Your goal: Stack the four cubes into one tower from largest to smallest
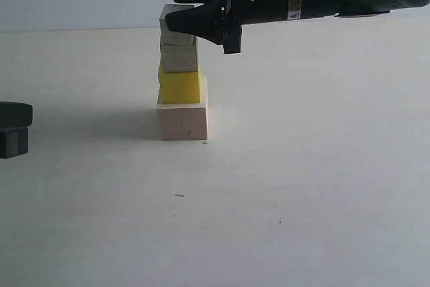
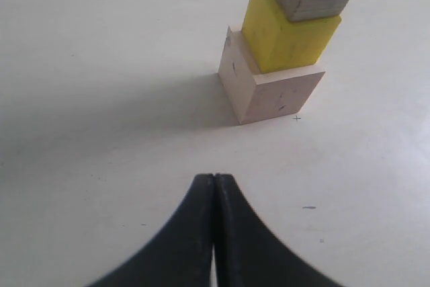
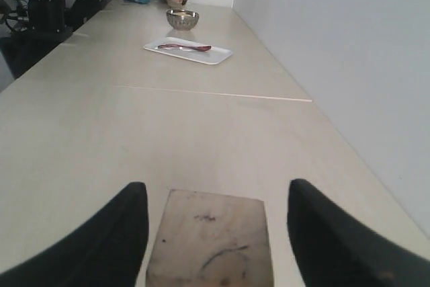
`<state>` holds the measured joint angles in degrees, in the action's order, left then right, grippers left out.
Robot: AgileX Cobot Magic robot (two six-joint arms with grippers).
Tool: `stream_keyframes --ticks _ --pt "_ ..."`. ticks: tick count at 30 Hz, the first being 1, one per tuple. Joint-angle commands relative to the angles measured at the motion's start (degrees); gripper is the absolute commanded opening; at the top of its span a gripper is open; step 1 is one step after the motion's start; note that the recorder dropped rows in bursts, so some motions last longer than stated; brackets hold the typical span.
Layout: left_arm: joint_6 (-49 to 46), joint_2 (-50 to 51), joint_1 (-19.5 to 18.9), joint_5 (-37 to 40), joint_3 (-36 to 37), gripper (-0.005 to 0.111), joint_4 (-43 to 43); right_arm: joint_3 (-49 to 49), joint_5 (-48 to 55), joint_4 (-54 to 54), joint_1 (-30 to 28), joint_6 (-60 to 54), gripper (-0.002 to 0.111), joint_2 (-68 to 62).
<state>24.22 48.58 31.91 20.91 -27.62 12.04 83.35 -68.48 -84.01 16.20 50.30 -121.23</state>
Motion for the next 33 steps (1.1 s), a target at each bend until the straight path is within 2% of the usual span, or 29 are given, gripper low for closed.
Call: stream_keyframes --ticks 1,14,33 --pt "0.26 0.18 0.03 -0.11 0.21 0.0 -0.34 0.55 -0.18 1.35 -0.22 -0.16 0.068 -0.02" --pt "0.26 0.18 0.03 -0.11 0.21 0.0 -0.34 0.55 -0.18 -2.51 -0.22 0.32 0.068 -0.02" --pt "0.26 0.18 0.03 0.12 0.21 0.0 -0.58 0.55 2.05 -2.21 -1.55 0.74 0.068 -0.02"
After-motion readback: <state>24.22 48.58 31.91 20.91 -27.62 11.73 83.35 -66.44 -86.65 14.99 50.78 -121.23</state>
